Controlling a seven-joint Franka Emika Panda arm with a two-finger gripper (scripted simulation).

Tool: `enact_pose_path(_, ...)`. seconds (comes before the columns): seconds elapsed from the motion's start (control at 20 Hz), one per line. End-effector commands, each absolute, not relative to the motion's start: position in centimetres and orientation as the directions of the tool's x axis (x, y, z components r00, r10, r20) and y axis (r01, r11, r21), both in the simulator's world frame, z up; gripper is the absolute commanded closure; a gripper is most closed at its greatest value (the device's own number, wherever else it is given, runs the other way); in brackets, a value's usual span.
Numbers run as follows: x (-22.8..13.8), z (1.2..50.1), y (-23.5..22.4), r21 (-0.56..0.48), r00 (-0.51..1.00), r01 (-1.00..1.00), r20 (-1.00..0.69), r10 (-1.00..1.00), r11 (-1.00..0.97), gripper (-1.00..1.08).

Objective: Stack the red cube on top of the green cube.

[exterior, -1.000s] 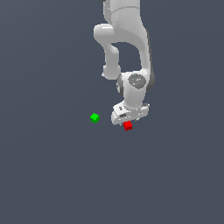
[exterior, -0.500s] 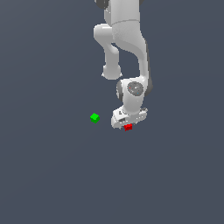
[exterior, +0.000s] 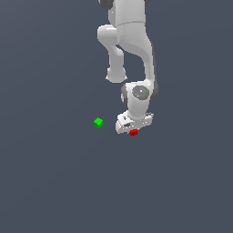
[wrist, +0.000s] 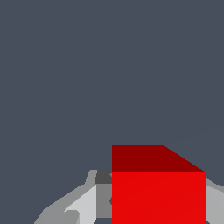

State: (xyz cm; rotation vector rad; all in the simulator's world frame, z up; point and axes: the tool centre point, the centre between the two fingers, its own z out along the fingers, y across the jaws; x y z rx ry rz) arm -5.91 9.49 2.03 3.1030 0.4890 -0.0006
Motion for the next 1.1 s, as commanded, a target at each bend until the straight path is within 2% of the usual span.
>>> enact_pose_path(0.0,-5.9,2.0,9.5,0.000,0.952,0.308,0.000,0.308,-0.952,1.08)
enact_pose_path(0.45,-6.0,3.8,9.5,0.000,0.952,0.308,0.000,0.308,-0.952,1.08)
enact_pose_path(1.05,-6.0,10.6,9.5,0.000,0.952,0.308,0.000,0.308,-0.952,1.08)
